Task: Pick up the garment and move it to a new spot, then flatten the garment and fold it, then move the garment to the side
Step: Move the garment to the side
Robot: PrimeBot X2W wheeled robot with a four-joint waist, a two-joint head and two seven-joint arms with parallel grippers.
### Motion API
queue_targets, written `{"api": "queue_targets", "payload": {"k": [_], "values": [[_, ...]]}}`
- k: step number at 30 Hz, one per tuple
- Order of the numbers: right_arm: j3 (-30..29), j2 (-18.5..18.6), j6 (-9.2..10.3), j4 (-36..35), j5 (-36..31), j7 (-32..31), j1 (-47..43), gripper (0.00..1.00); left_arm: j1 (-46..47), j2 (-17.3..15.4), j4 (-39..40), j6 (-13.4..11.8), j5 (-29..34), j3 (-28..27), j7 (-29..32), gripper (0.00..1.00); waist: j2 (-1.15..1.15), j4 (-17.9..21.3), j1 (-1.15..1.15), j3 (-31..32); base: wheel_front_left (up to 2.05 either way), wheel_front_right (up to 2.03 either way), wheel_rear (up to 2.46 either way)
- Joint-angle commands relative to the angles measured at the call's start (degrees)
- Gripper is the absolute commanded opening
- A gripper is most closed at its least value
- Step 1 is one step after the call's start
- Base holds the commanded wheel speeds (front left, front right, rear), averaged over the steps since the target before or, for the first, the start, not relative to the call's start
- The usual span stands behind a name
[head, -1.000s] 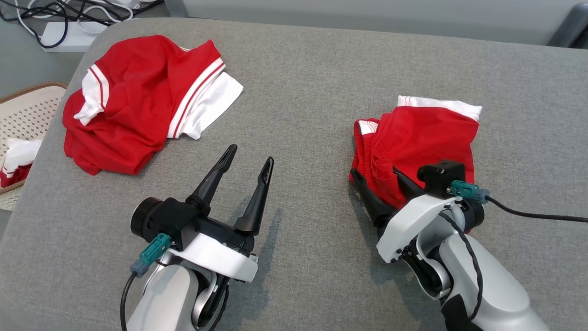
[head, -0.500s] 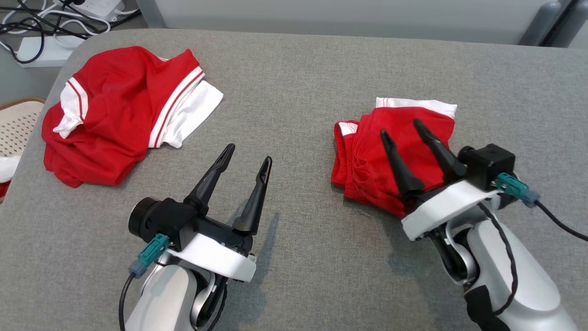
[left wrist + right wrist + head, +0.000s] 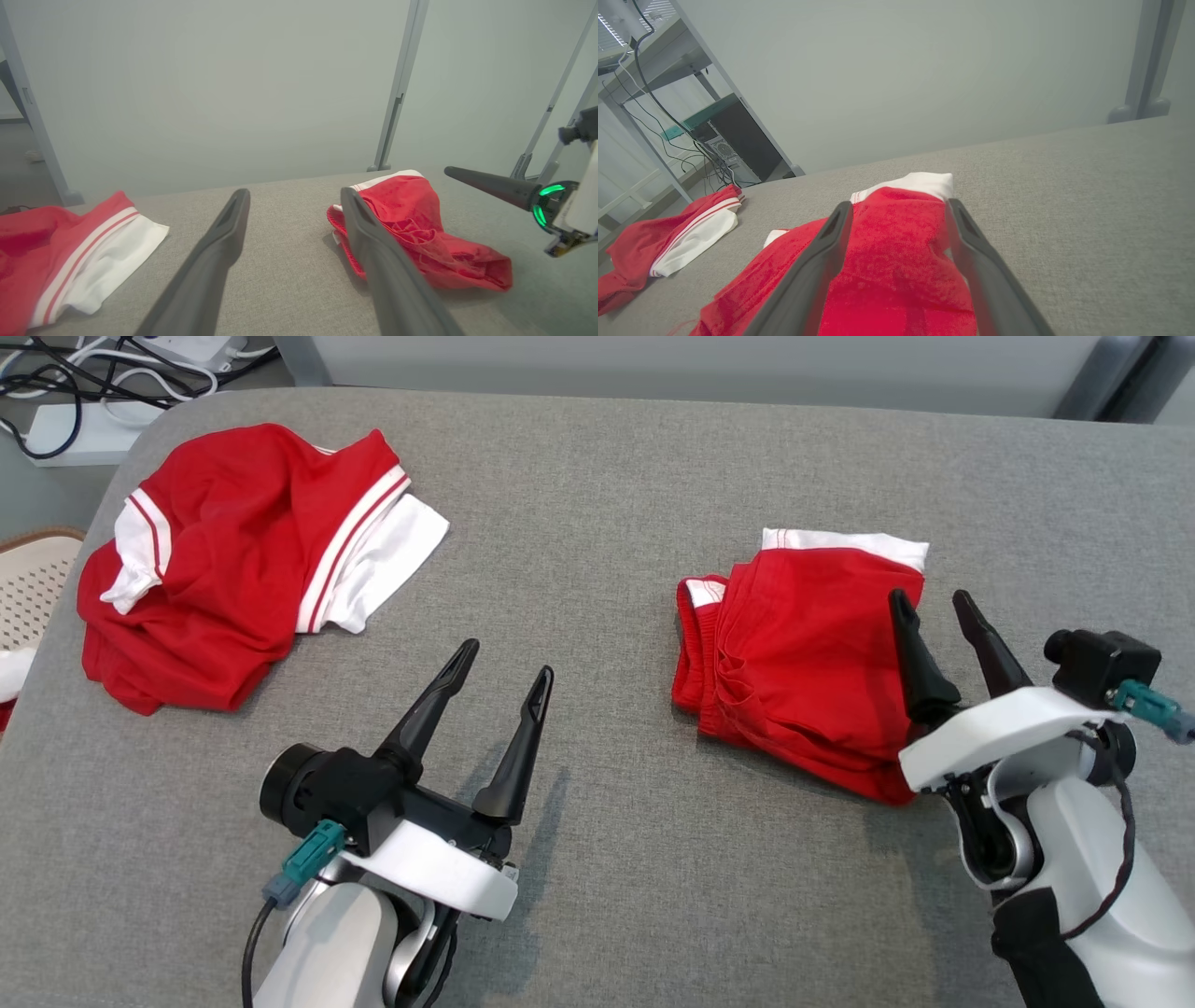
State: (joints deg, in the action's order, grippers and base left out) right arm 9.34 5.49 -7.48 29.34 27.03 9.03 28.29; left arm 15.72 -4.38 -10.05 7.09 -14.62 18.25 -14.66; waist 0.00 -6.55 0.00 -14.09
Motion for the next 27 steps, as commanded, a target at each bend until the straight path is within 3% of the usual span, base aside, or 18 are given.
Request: {"api": "queue_targets", "payload": {"k": [1, 11, 16, 22, 27], "values": [[0.42, -0.58, -0.01, -0.06, 2.48, -0.62, 2.63, 1.00, 1.05, -0.60, 1.25, 0.40, 0.27, -1.43, -0.34, 1.00, 0.00, -0.26, 0.00, 0.00, 0.00, 0.00, 0.00], [2.34, 2.81, -0.01, 10.54, 10.65, -5.71, 8.55, 1.00, 1.06, -0.49, 0.82, 0.40, -0.06, -0.81, -0.34, 1.00, 0.00, -2.93, 0.00, 0.38, 0.00, 0.00, 0.00], [3.52, 4.90, -0.01, 10.87, 12.95, -6.47, 8.68, 1.00, 0.59, -0.38, 0.95, 0.40, 0.03, -1.03, -0.34, 1.00, 0.00, -3.39, 0.00, 0.28, 0.00, 0.00, 0.00], [1.53, 6.21, -0.01, 10.16, 14.46, -2.74, 7.82, 1.00, 0.28, -0.27, 0.83, 0.40, 0.02, -0.89, -0.34, 1.00, 0.00, -3.47, 0.00, 0.74, 0.00, 0.00, 0.00], [2.29, 5.52, -0.01, 11.45, 17.19, -6.03, 7.25, 1.00, 0.31, -0.31, 0.81, 0.40, 0.20, -0.65, -0.34, 1.00, 0.00, -3.46, 0.00, 0.74, 0.00, 0.00, 0.00]]}}
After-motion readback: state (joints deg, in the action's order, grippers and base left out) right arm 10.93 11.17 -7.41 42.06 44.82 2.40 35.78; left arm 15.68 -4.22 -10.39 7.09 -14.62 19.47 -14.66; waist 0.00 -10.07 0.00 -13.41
